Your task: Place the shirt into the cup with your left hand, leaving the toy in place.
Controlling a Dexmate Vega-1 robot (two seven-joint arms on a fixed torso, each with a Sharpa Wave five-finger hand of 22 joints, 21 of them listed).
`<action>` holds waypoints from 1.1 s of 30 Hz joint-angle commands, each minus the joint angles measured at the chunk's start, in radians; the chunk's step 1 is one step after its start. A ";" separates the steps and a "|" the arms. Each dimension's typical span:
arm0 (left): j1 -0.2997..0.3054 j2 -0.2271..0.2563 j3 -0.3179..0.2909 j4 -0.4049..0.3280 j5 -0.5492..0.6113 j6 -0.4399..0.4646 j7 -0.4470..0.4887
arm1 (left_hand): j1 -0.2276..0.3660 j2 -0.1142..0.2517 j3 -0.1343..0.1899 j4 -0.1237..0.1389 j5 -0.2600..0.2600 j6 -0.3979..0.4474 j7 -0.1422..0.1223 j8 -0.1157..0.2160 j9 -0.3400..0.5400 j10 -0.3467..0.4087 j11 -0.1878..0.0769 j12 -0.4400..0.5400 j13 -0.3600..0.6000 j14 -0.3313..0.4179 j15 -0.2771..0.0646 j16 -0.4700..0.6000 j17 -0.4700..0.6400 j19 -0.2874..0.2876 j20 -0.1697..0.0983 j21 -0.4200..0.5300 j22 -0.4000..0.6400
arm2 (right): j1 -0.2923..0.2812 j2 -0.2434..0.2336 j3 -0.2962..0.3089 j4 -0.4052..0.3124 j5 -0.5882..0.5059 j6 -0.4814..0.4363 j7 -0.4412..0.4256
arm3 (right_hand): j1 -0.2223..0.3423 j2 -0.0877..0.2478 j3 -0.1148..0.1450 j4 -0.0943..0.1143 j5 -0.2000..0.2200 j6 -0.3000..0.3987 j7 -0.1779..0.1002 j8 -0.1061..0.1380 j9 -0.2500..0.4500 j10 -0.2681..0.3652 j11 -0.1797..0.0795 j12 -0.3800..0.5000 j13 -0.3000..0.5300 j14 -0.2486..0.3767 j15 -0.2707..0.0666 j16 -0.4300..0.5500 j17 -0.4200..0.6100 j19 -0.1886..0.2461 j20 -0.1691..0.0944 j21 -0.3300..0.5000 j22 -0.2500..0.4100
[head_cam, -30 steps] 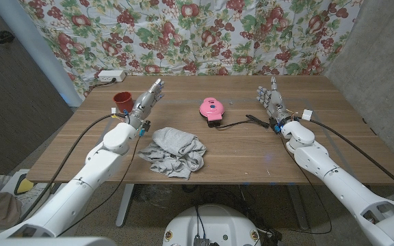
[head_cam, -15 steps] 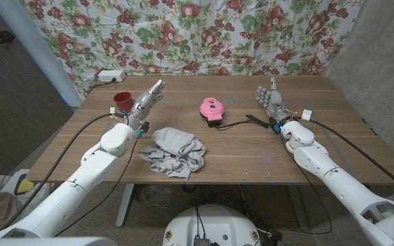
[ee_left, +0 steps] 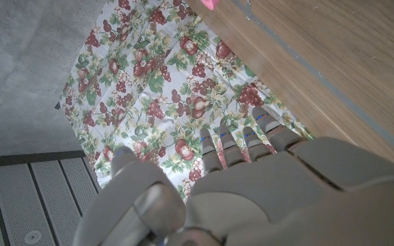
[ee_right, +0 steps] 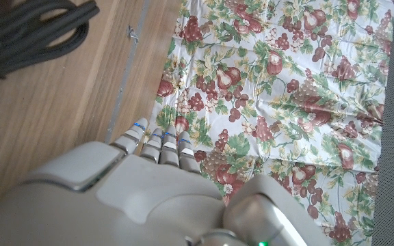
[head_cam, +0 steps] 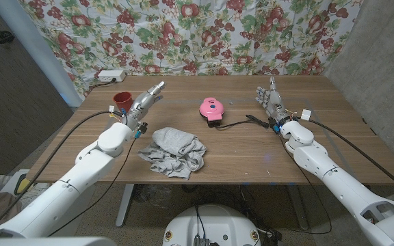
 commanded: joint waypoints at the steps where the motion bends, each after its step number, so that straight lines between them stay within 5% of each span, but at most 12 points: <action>1: 0.012 0.053 0.006 -0.036 0.031 0.021 0.028 | 0.008 -0.001 -0.002 -0.004 0.011 0.006 -0.003 0.007 0.002 0.008 0.005 0.001 0.004 0.003 -0.055 0.006 0.005 0.000 -0.018 0.001 0.001 | -0.001 0.000 -0.005 -0.009 -0.004 -0.007 -0.005 | 0.007 0.004 0.004 -0.001 -0.001 0.001 -0.007 0.007 0.005 0.001 -0.003 0.001 0.003 -0.002 -0.004 0.005 0.004 -0.003 0.001 0.001 0.002; 33: 0.007 0.193 0.055 -0.092 0.105 0.014 -0.002 | 0.011 -0.003 -0.006 -0.006 0.015 0.002 -0.004 0.004 0.002 -0.011 0.011 -0.007 0.004 -0.025 -0.061 -0.001 0.004 0.002 -0.043 0.005 0.001 | -0.010 -0.011 -0.010 -0.045 -0.016 -0.030 -0.027 | 0.008 0.004 0.007 -0.001 -0.003 0.001 -0.004 0.006 0.005 -0.001 -0.002 0.001 0.002 -0.005 -0.009 0.005 0.004 -0.003 -0.008 0.002 0.002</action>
